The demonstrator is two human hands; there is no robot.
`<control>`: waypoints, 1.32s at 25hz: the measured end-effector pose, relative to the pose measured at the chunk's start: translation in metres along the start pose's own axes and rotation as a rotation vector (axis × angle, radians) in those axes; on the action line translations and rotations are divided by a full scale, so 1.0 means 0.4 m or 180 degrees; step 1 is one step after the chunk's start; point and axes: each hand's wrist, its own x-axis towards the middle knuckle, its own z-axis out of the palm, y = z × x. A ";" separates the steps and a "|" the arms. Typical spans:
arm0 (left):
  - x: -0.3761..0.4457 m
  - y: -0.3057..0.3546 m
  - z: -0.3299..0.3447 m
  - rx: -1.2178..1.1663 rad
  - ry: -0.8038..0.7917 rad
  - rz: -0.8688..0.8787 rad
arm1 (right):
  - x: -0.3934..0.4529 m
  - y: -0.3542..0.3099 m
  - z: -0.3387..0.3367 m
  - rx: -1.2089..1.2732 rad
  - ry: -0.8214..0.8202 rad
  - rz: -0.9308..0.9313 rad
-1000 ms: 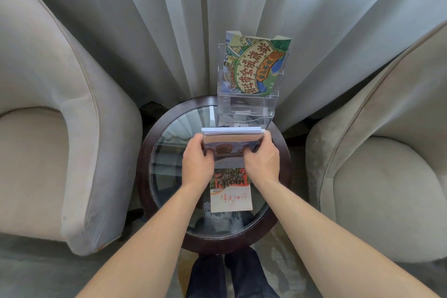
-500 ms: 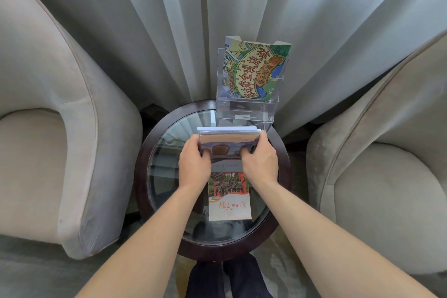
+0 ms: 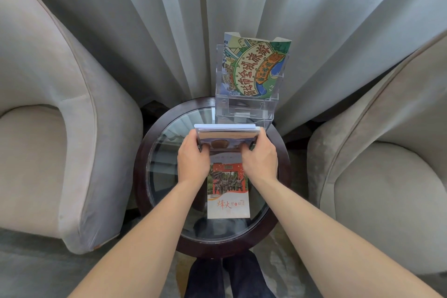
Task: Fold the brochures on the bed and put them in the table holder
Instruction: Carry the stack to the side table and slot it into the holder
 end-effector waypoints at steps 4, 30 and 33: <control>0.015 0.044 -0.007 0.0113 0.0003 0.0123 | 0.025 -0.019 -0.032 -0.0091 0.0025 -0.0028; 0.273 0.420 -0.097 -0.0126 -0.0027 0.0814 | 0.264 -0.330 -0.271 -0.0161 0.0731 -0.0354; 0.287 0.423 -0.080 -0.0143 -0.0078 0.0770 | 0.285 -0.328 -0.277 -0.0193 0.0710 -0.0268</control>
